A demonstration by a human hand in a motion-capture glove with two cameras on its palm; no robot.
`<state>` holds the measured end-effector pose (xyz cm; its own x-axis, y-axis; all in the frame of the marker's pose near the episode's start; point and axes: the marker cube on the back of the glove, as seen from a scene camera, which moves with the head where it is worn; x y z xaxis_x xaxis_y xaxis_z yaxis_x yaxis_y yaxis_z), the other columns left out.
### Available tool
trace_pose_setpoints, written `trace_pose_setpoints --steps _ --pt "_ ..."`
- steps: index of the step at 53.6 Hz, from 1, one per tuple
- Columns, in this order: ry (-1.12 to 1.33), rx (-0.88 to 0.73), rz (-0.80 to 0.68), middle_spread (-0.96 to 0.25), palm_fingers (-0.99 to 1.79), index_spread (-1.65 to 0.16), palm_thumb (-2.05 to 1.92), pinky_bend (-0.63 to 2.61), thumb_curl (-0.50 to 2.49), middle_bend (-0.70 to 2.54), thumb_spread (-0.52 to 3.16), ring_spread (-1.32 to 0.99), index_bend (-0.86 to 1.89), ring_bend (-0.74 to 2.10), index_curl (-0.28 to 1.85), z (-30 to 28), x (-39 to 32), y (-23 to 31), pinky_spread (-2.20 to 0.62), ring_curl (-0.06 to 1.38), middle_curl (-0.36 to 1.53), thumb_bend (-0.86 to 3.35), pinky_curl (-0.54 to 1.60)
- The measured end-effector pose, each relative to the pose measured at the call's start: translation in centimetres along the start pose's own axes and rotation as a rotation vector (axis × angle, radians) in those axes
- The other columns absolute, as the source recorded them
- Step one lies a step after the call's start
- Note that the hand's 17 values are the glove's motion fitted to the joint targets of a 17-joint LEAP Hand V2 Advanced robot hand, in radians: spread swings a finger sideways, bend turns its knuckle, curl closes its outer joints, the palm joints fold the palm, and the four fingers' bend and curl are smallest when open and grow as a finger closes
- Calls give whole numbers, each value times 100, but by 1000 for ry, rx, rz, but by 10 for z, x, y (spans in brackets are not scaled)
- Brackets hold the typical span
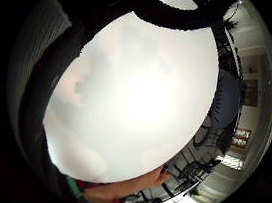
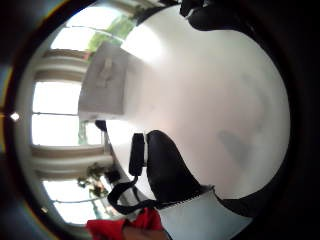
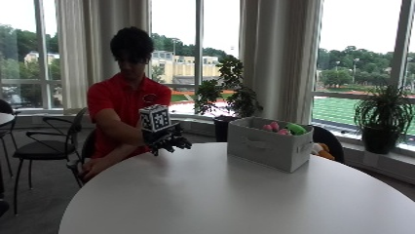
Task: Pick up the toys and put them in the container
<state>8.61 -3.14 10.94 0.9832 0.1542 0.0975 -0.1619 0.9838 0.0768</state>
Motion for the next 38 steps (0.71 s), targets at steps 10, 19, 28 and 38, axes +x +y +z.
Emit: trace_pose_setpoints --steps 10,19,28,38 --pt "26 -13 12 -11 -13 -45 -7 66 24 13 109 -4 32 15 44 -3 12 2 11 11 22 -6 34" --pt "46 -1 1 -11 -13 -45 -8 65 24 13 109 -4 33 15 44 -7 17 1 11 11 22 -6 34" --pt "61 -31 -8 -11 -12 -45 -8 65 24 14 109 -4 33 15 44 -16 13 -9 10 11 22 -6 34" --pt "66 -40 -38 -11 -11 -45 -8 64 24 14 109 -4 34 15 44 -26 -2 -5 10 11 22 -6 35"
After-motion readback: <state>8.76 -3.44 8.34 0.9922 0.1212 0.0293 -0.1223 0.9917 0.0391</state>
